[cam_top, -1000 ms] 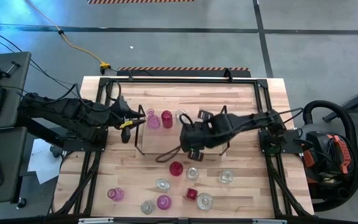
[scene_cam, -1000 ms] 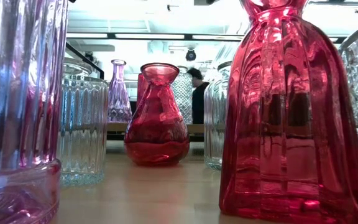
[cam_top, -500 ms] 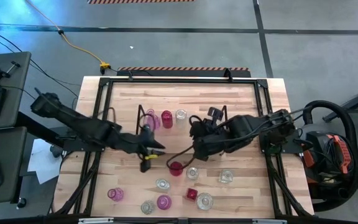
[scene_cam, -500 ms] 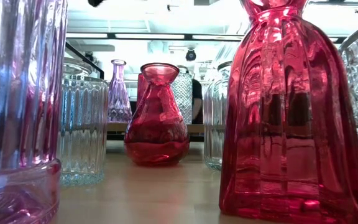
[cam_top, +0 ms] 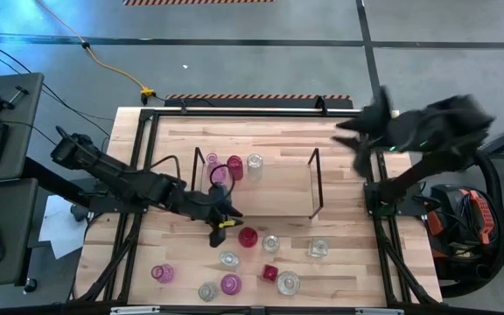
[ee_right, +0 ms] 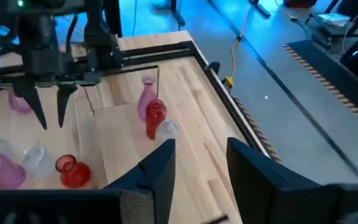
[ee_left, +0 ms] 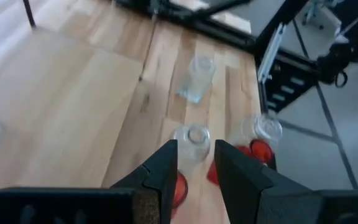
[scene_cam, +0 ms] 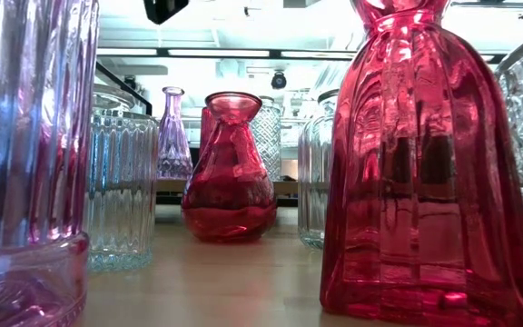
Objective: Sort vases onto shelf
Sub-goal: Put the red vase aligned with the other red vase on the shelf
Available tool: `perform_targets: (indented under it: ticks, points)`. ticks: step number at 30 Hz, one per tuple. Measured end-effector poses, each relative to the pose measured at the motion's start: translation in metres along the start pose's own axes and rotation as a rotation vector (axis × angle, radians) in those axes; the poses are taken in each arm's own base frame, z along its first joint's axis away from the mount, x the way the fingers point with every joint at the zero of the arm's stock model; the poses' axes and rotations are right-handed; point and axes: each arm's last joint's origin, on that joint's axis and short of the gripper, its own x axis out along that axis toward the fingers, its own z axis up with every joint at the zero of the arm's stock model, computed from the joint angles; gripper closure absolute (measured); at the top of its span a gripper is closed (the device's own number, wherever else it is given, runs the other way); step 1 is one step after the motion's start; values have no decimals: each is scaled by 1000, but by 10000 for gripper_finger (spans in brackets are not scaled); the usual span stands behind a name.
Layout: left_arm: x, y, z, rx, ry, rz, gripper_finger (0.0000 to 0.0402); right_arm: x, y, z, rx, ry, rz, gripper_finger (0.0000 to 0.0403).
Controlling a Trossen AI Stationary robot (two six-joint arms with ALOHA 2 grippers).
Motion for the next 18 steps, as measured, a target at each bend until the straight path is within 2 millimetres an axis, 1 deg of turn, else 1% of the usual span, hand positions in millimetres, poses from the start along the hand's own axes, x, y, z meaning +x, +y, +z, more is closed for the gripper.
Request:
perform_targets:
  ticks: [3,6,10,13,18]
  points:
    - [0,7,-7,-14,106,13,304,-17,-23,-16,46,-10,-8,279]
    - [0,13,-11,-21,192,6,304,-23,-37,-39,120,22,-24,279]
    - [7,16,-13,22,255,-47,304,-16,-42,-75,235,115,-24,279]
    - [16,22,-14,30,278,-32,304,-6,-42,-98,271,173,-54,279]
    - [40,33,-20,42,343,-31,304,13,-38,-122,302,216,-107,279]
